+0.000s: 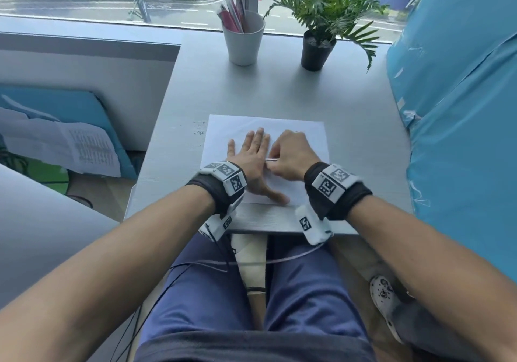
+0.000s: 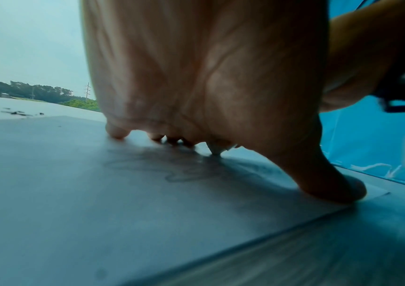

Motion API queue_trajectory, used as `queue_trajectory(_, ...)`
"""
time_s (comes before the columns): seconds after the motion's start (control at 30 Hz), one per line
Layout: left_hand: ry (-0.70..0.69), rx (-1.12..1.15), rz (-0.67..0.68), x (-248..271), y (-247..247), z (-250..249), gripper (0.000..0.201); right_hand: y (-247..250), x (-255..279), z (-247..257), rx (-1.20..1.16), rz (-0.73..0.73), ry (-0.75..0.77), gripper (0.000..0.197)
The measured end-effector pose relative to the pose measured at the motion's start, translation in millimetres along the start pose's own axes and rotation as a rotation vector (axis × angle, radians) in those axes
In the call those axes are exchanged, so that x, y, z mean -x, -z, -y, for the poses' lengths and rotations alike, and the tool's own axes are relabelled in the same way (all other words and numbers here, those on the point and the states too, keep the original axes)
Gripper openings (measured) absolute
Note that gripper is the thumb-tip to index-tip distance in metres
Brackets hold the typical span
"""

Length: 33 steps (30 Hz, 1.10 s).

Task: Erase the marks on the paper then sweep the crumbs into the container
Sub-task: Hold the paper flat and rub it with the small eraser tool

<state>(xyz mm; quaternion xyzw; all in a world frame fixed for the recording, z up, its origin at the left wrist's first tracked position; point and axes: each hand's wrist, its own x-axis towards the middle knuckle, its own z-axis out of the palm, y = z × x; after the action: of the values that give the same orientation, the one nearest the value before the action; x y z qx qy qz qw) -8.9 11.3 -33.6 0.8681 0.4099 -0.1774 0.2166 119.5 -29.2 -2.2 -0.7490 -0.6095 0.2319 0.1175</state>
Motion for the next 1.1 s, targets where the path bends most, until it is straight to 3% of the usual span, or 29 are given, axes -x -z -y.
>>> queue_trajectory(0.07,-0.003,0.000,0.002,1.1,0.0,0.3,0.164,9.8,-6.7,-9.1,-0.053,-0.027,-0.077,0.011)
queue_trajectory(0.13,0.000,0.000,-0.004,2.1,-0.4,-0.3,0.165,19.3,-14.7,-17.9,-0.114,-0.151,-0.159,0.009)
queue_trajectory(0.27,-0.013,0.002,0.002,1.2,0.0,1.2,0.162,1.2,2.8,-1.7,-0.042,0.019,0.019,0.012)
queue_trajectory(0.3,-0.018,0.005,-0.004,0.6,-0.7,2.3,0.163,4.5,1.5,-3.3,-0.059,0.022,-0.001,0.012)
queue_trajectory(0.4,-0.018,0.010,-0.024,1.6,-2.8,3.2,0.165,22.3,-14.0,-20.1,-0.119,-0.150,-0.134,0.013)
queue_trajectory(0.53,-0.032,-0.001,-0.023,0.1,-3.1,5.2,0.164,6.4,2.4,-5.3,-0.029,0.038,0.040,0.014)
queue_trajectory(0.57,-0.034,-0.001,-0.021,-0.2,-3.1,5.8,0.164,9.4,2.3,-6.8,-0.050,0.054,0.021,0.014)
queue_trajectory(0.7,-0.022,-0.004,-0.031,-0.2,-4.3,4.8,0.164,23.3,-10.2,-23.7,-0.123,-0.139,-0.113,0.010)
queue_trajectory(0.8,-0.039,-0.021,-0.015,-2.2,-3.6,5.5,0.160,3.4,12.3,-5.3,-0.041,0.077,0.063,0.014)
queue_trajectory(0.87,-0.043,-0.019,-0.012,-2.2,-3.5,5.5,0.159,7.3,8.4,-12.9,-0.064,0.072,0.020,0.013)
queue_trajectory(0.97,-0.028,-0.003,-0.027,-1.3,-3.2,3.1,0.157,17.1,-0.9,-25.0,-0.130,-0.083,-0.077,0.014)
queue_trajectory(1.1,-0.026,-0.021,-0.003,-4.2,-2.7,1.5,0.151,4.6,22.5,-6.8,-0.055,0.143,0.081,0.009)
